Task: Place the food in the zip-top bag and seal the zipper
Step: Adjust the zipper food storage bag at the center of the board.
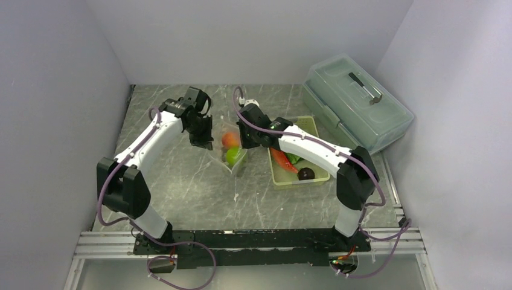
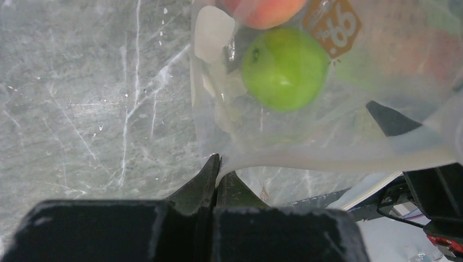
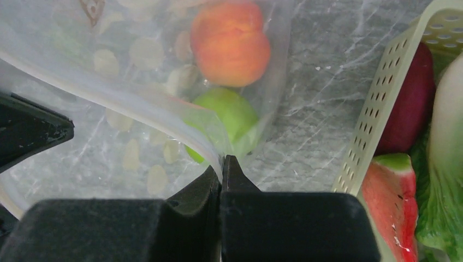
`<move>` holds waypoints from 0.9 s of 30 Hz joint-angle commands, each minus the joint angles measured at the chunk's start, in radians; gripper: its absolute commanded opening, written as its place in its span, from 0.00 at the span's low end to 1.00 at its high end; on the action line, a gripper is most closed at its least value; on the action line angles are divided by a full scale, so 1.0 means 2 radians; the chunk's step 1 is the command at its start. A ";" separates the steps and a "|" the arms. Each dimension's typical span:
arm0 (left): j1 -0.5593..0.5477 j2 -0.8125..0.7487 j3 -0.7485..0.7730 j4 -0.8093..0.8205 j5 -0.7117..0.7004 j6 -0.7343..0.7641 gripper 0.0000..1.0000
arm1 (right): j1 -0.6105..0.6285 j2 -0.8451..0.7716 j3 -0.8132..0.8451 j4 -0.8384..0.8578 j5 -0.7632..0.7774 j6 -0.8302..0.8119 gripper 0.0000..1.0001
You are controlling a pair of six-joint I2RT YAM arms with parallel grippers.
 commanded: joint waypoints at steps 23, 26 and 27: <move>0.000 -0.044 0.000 0.044 0.035 -0.014 0.00 | -0.007 -0.030 0.001 0.013 0.009 0.009 0.00; 0.001 -0.019 -0.021 0.050 0.051 -0.023 0.00 | -0.008 -0.012 0.001 0.007 0.009 0.011 0.00; 0.000 -0.018 -0.020 0.050 0.056 -0.023 0.00 | -0.008 -0.014 0.001 0.004 0.009 0.011 0.00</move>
